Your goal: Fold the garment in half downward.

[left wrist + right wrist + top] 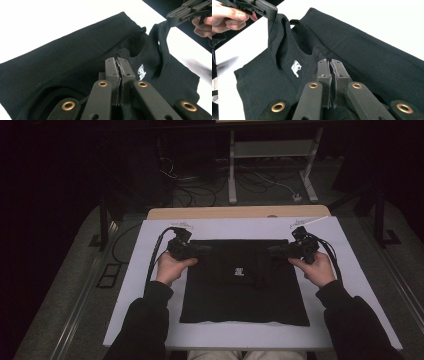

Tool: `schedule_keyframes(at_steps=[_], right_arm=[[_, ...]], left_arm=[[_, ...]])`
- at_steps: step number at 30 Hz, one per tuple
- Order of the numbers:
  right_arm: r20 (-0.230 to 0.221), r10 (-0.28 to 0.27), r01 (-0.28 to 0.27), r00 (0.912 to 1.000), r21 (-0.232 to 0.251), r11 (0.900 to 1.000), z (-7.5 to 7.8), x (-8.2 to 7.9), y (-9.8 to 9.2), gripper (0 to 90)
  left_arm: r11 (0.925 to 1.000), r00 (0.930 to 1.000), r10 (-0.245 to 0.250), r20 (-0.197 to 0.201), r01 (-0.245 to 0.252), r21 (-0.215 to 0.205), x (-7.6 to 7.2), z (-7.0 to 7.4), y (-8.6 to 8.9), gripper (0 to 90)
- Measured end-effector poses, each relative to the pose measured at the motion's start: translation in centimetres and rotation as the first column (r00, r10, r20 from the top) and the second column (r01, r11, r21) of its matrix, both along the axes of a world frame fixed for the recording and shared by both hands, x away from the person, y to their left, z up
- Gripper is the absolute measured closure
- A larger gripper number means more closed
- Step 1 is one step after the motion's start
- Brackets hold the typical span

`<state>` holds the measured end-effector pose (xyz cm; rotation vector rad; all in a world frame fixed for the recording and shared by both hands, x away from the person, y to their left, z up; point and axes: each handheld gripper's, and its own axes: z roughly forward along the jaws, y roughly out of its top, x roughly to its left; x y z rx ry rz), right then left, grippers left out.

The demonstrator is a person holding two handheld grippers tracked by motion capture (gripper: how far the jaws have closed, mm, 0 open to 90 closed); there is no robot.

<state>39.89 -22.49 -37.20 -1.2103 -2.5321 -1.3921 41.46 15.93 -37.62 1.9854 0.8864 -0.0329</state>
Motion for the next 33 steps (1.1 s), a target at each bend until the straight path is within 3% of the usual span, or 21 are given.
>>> schedule_keyframes(at_steps=[33], right_arm=[[-0.033, 0.018, -0.018, 0.9993, -0.008, 1.000, -0.8, -3.2, 0.3, 85.1]], left_arm=[[0.9993, 0.9991, -0.037, -0.019, 0.037, -0.002, -3.3, 0.0, 0.1, 86.9]])
